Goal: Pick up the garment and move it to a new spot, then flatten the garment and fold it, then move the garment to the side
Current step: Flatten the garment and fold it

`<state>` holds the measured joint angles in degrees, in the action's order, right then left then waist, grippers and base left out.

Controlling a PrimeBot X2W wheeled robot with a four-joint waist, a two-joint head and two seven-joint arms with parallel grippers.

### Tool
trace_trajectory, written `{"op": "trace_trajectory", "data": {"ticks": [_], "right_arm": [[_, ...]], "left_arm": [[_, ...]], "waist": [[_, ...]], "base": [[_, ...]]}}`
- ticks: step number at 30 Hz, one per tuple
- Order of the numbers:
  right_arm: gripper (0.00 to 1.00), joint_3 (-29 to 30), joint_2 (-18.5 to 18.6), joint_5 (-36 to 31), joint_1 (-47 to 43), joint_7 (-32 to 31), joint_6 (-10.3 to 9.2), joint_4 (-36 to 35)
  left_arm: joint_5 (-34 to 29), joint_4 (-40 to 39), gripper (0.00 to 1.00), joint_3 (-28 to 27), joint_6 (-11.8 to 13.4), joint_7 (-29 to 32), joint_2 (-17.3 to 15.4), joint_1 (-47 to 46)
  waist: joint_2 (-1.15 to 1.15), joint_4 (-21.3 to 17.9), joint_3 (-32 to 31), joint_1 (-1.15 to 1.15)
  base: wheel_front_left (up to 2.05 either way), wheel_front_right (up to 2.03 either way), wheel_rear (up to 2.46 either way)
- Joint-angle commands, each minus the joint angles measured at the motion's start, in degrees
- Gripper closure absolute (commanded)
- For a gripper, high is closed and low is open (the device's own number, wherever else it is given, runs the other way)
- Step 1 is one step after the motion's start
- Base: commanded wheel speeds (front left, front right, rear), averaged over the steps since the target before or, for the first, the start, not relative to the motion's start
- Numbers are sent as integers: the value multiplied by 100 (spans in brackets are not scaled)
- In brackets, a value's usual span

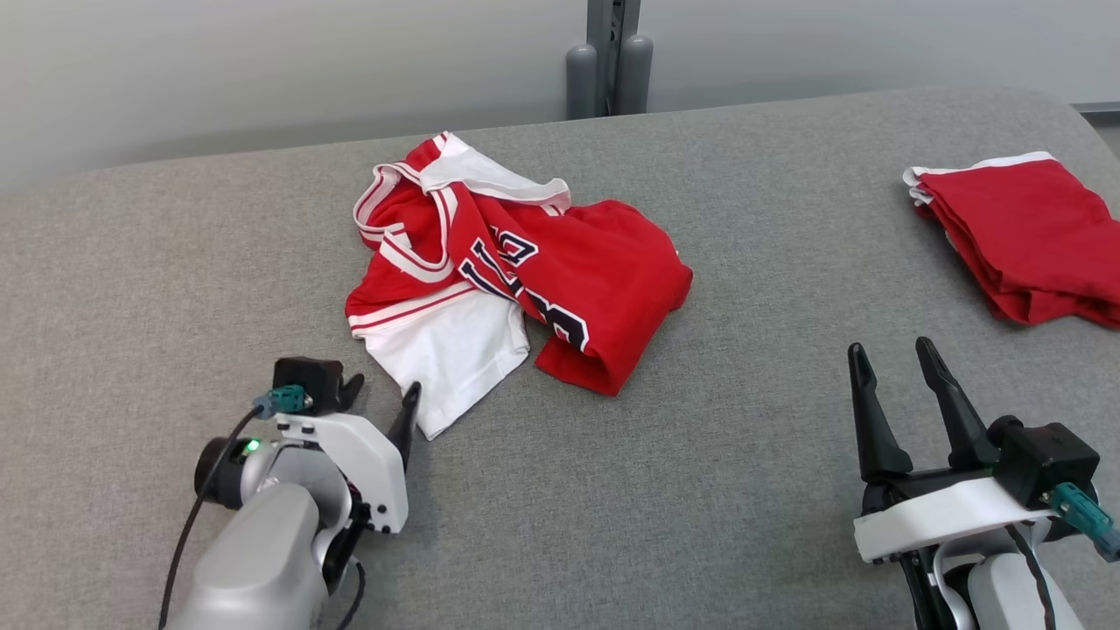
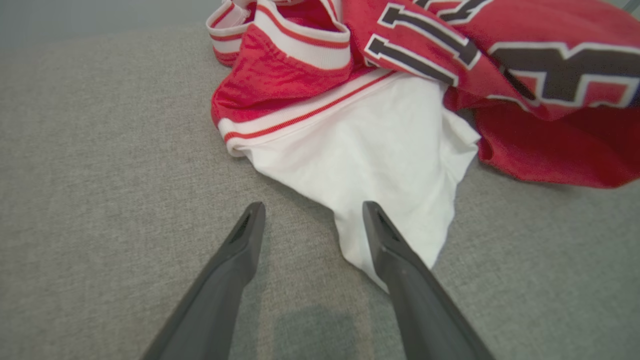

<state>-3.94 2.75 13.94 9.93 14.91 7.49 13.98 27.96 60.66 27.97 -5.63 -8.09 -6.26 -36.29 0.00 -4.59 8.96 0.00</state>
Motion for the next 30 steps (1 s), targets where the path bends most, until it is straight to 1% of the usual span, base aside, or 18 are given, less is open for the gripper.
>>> {"op": "trace_trajectory", "data": {"ticks": [1, 5, 10, 11, 12, 16, 22, 26, 30], "right_arm": [[0, 10, 30, -23, -37, 42, 1, -8], [0, -5, 30, -35, -60, 42, 1, 6], [0, -41, 30, -30, -44, 42, 1, 7], [0, -43, 30, -31, -46, 42, 1, 10], [0, -53, 30, -32, -53, 42, 1, 19], [0, -52, 30, -31, -73, 42, 1, 39], [0, 43, 30, -63, -167, 43, 1, 73], [0, 50, 29, -50, -227, 42, 1, 99], [0, 37, 30, -1, -285, 42, 1, 117]], "left_arm": [[78, -45, 0, -14, 42, 23, 27, 127], [120, -59, 0, 54, 69, 143, 84, 318], [155, -63, 0, 90, 130, 126, 118, 386], [168, -69, 35, 82, 147, 111, 128, 381], [156, -82, 100, 117, 122, 69, 146, 385], [155, -117, 100, 158, 75, -33, 151, 418], [76, -443, 100, 193, 102, -487, 139, 434], [-77, -1071, 100, 162, 252, -672, 61, 541], [-263, -2164, 100, 24, 452, -712, -67, 799]], "waist": [[0, -25, 2, 0], [0, -81, 18, 0], [0, -179, 39, 0], [0, -194, 41, 0], [0, -223, 39, 0], [0, -253, 16, 0], [0, -161, -112, 0], [0, -26, -225, 0], [0, 119, -340, 0]], "base": [[0, 0, 0], [0, 0, 0], [0, 0, 0], [0, 0, 0], [0, 0, 0], [0, 0, 0], [0, 0, 0], [0, 0, 0], [0, 0, 0]]}}
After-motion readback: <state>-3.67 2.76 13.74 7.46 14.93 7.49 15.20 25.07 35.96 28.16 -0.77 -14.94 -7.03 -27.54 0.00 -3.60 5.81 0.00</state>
